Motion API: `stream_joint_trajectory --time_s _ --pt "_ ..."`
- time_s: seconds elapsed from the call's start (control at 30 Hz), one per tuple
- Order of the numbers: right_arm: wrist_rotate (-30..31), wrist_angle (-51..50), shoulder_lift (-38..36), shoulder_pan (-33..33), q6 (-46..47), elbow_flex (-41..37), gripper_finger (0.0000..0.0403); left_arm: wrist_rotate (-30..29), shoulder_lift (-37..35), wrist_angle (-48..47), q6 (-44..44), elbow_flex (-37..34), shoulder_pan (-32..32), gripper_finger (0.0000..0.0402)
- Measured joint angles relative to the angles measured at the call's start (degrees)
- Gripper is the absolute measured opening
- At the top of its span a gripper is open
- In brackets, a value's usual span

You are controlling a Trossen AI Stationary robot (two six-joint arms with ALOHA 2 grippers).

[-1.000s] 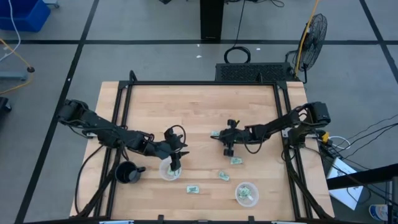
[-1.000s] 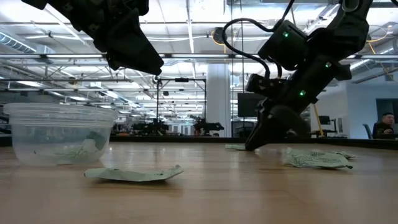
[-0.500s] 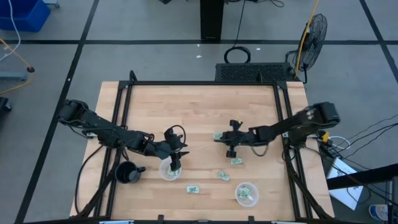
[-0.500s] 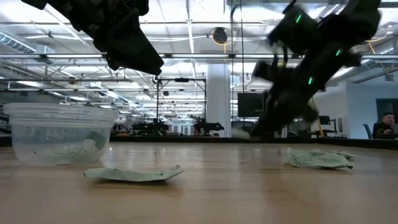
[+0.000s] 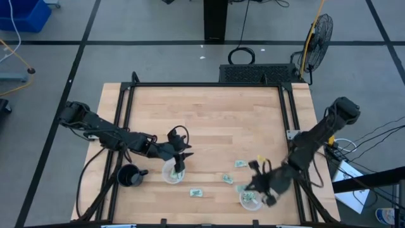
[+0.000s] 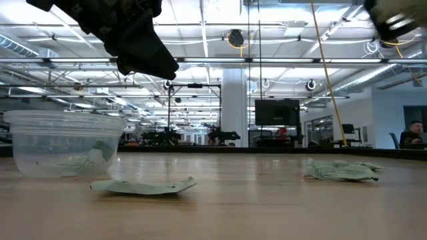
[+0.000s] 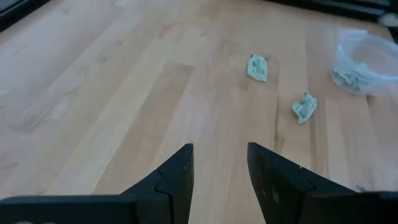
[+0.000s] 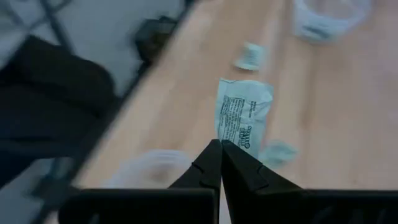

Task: Pick and place items into bin
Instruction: Put the stevia packet into the bottom transparent bin

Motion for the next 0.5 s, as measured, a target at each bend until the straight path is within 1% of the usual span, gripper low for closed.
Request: stream_joint_trajectory --time_s 0.1,0.2,0.37,0.5 --pt "0.83 -1.61 2.8 4.66 3.09 1.15 0.0 0.0 0.0 0.82 -0.19 0.0 0.41 0.0157" --pt "0.55 -2.41 6.73 7.04 9.14 1.2 0.0 0.01 0.0 0.92 -0.21 0.0 0.49 0.0157" --pt "-0.79 -2.45 11.77 7.99 15.47 1.22 0.0001 0.31 0.0 0.99 -0.48 0.0 0.43 0.0157" --pt "-0.75 -3.73 12.75 7.86 19.25 1.31 0.0021 0.39 0.0 1.06 -1.65 0.0 0.43 0.0157"
